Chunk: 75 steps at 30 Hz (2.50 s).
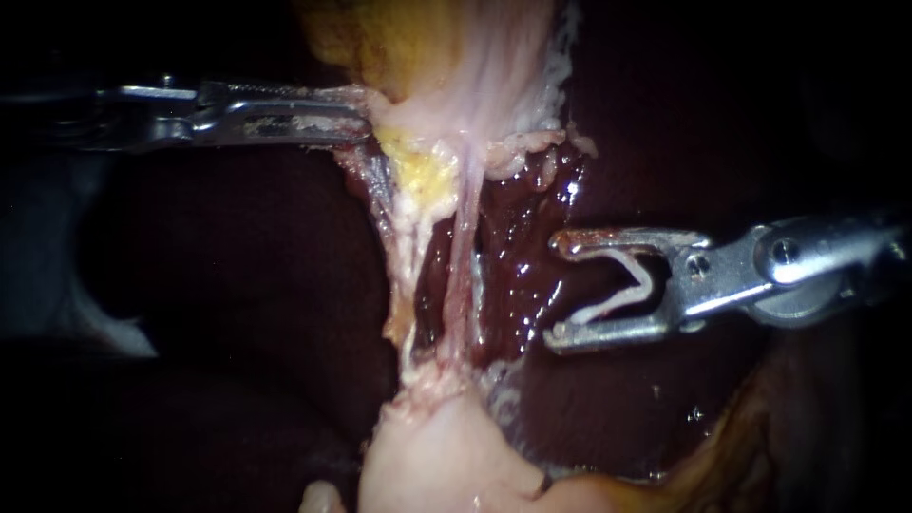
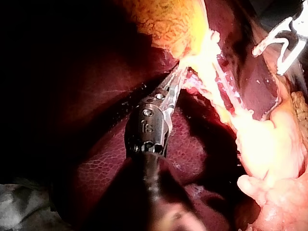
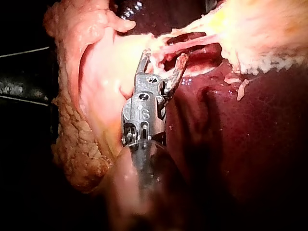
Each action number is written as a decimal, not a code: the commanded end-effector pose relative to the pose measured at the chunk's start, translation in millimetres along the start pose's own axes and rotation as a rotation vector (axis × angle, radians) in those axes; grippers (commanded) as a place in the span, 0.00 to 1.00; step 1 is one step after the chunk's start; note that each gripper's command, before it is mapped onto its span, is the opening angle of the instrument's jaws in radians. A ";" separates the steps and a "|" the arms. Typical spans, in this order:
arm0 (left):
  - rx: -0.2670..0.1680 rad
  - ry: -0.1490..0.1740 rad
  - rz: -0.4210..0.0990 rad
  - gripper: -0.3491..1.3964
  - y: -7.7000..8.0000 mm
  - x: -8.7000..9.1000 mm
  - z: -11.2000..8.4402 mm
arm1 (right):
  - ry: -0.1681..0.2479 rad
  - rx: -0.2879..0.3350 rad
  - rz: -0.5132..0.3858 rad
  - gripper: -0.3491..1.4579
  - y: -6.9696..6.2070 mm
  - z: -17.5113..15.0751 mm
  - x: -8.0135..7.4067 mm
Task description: Clipping first clip left tube
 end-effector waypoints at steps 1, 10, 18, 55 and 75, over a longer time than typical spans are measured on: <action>-0.005 -0.001 -0.002 0.00 0.1 0.3 -0.5 | 0.000 0.001 0.000 0.47 0.0 0.0 0.0; -0.005 0.019 -0.024 0.00 1.4 3.7 -7.2 | 0.000 0.001 -0.001 0.47 -0.1 0.2 -0.1; 0.006 0.041 -0.045 0.00 1.6 5.7 -9.6 | 0.003 0.016 0.000 0.47 -0.3 0.9 0.3; 0.014 0.044 -0.045 0.00 2.2 5.4 -8.8 | 0.003 0.105 0.089 0.47 0.5 15.9 -1.6; 0.019 0.045 -0.045 0.00 2.4 5.3 -8.2 | 0.043 0.232 0.112 0.45 -0.4 22.2 -1.9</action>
